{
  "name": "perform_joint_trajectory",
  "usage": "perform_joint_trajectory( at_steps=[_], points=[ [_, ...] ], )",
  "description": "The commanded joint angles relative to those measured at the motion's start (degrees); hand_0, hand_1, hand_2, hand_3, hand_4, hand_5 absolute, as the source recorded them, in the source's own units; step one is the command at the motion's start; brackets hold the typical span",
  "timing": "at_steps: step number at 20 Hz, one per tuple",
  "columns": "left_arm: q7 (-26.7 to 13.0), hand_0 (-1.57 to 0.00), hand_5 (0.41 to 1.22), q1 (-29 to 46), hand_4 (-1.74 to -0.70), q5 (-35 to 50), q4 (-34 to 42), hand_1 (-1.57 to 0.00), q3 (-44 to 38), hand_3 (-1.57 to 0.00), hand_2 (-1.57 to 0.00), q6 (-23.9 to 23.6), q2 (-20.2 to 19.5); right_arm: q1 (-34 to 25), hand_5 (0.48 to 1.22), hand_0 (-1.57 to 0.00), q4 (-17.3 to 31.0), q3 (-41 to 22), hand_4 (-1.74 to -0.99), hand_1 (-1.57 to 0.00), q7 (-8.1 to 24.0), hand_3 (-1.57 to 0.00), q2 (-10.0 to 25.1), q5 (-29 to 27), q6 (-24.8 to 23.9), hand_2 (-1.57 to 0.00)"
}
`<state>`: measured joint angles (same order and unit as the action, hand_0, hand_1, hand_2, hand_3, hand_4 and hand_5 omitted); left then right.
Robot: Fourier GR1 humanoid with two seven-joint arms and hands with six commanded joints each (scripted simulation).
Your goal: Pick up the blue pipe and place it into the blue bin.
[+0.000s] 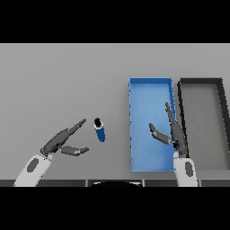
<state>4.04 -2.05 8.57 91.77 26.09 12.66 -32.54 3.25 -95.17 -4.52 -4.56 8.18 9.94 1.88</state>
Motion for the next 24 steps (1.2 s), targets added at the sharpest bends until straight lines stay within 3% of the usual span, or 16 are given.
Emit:
perform_joint_trajectory(
  at_steps=[1, 5, 9, 15, 19, 21, 22, 23, 24],
  points=[
    [-0.23, 0.00, 0.452, -0.18, -1.14, -0.35, -0.34, 0.00, 0.76, 0.00, 0.00, 0.00, 1.05, 0.24, 0.618, 0.00, -0.22, 0.01, -1.205, 0.00, -0.33, 0.00, 0.13, -0.08, 0.15, 0.00],
    [1.51, 0.00, 0.459, -2.64, -1.15, -3.50, -4.86, 0.00, 2.90, 0.00, 0.00, -1.58, 6.52, 0.10, 0.624, 0.00, -0.33, 0.11, -1.214, 0.00, 0.24, 0.00, -0.22, 0.04, -0.33, 0.00],
    [0.86, 0.00, 0.460, -6.96, -1.14, -3.71, -9.49, 0.00, 3.16, 0.00, 0.00, -2.54, 11.68, 0.76, 0.625, 0.00, -1.59, -0.45, -1.205, 0.00, 0.75, 0.00, -0.46, 0.66, -0.51, 0.00],
    [1.25, 0.00, 0.418, -10.14, -1.05, -8.29, -15.52, 0.00, 4.93, 0.00, 0.00, -4.60, 15.35, 0.57, 0.645, 0.00, -0.11, 0.16, -1.221, 0.00, -0.65, 0.00, -0.20, 0.34, -0.41, 0.00],
    [4.24, 0.00, 0.463, -10.98, -1.11, -6.98, -17.71, 0.00, 4.85, 0.00, 0.00, -4.10, 18.60, 1.87, 0.650, 0.00, -1.76, 0.43, -1.207, 0.00, -1.40, 0.00, 0.49, 0.22, -0.31, 0.00],
    [4.44, 0.00, 0.550, -11.08, -1.19, -4.68, -18.15, -0.04, 3.74, -0.12, -0.15, -3.88, 20.23, 1.61, 0.655, 0.00, -1.52, 0.50, -1.213, 0.00, -1.06, 0.00, 0.61, 0.29, -0.31, 0.00],
    [4.82, -0.01, 0.613, -10.64, -1.24, -3.80, -18.35, -0.16, 3.52, -0.28, -0.31, -3.62, 20.86, 1.06, 0.655, 0.00, -1.18, 0.72, -1.217, 0.00, -0.45, 0.00, 0.34, -0.28, -0.25, 0.00],
    [4.98, -0.12, 0.735, -10.28, -1.28, -2.63, -18.32, -0.32, 3.08, -0.53, -0.49, -3.25, 21.30, 1.47, 0.656, 0.00, -1.12, 0.85, -1.220, 0.00, -0.97, 0.00, 0.58, -0.55, 0.07, 0.00],
    [5.50, -0.36, 0.832, -10.54, -1.37, -2.15, -18.94, -0.55, 2.63, -0.74, -0.69, -3.51, 21.94, 1.15, 0.656, 0.00, -0.46, 0.93, -1.220, 0.00, -1.10, 0.00, 0.62, -0.30, -0.09, 0.00]
  ],
)
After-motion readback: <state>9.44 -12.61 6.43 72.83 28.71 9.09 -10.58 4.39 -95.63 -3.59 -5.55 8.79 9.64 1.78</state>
